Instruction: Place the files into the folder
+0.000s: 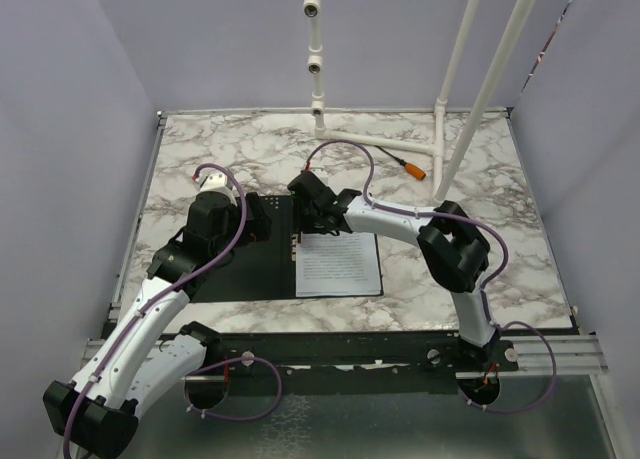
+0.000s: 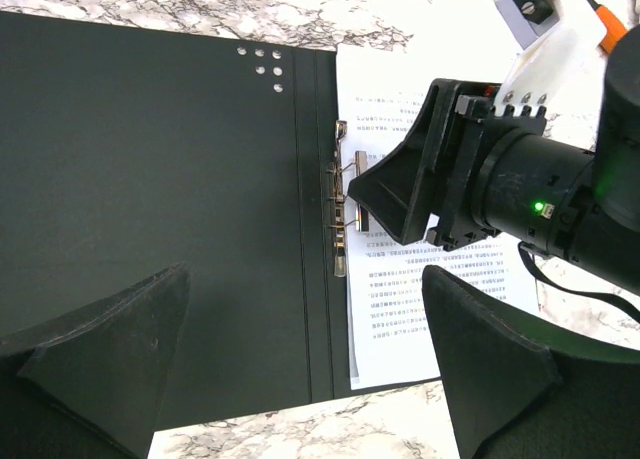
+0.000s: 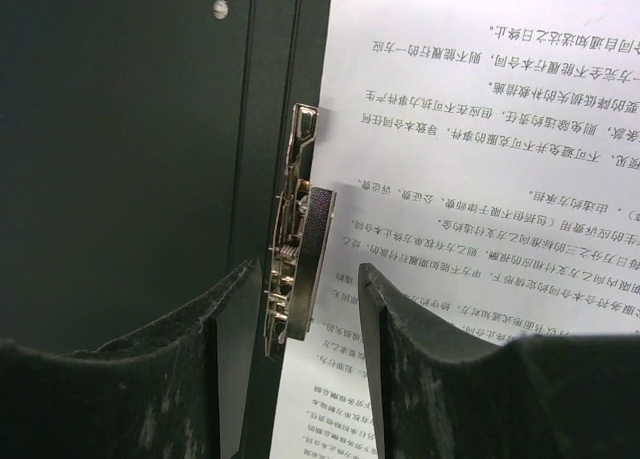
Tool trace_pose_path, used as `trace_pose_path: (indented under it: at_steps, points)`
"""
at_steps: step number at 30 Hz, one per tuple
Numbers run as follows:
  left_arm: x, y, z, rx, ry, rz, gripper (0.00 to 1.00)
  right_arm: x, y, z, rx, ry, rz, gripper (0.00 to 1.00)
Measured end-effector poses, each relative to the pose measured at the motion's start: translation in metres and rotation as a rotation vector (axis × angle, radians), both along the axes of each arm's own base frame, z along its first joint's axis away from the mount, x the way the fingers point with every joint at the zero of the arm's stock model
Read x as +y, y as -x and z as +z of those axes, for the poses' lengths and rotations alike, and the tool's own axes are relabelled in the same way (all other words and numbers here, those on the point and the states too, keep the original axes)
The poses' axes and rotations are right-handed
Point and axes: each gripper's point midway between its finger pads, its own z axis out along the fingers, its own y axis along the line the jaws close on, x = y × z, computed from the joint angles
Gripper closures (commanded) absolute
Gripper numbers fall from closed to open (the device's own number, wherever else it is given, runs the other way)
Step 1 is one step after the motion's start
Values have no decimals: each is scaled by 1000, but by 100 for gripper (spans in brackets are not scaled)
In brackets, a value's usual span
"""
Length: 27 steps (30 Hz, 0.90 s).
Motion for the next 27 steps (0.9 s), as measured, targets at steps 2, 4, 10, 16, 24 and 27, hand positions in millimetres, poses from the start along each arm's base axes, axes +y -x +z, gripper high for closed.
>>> trace_pose_path:
  at_steps: [2,4,10,16,24,27]
  points:
    - [0,0,0,0,0,0,1,-1,1,-5,8,9,-1,55]
    - [0,0,0,-1,0,0,1,0,0,-8,14,14,-2,57]
    - [0,1,0,-2,1,0,1,3,2,-9,19,20,3,62]
    - [0,1,0,-2,1,-1,1,6,0,-8,16,16,3,65]
    - [0,1,1,-6,2,-1,1,7,5,-18,30,35,12,72]
    - [0,1,1,-7,3,-1,1,7,6,-19,33,39,14,77]
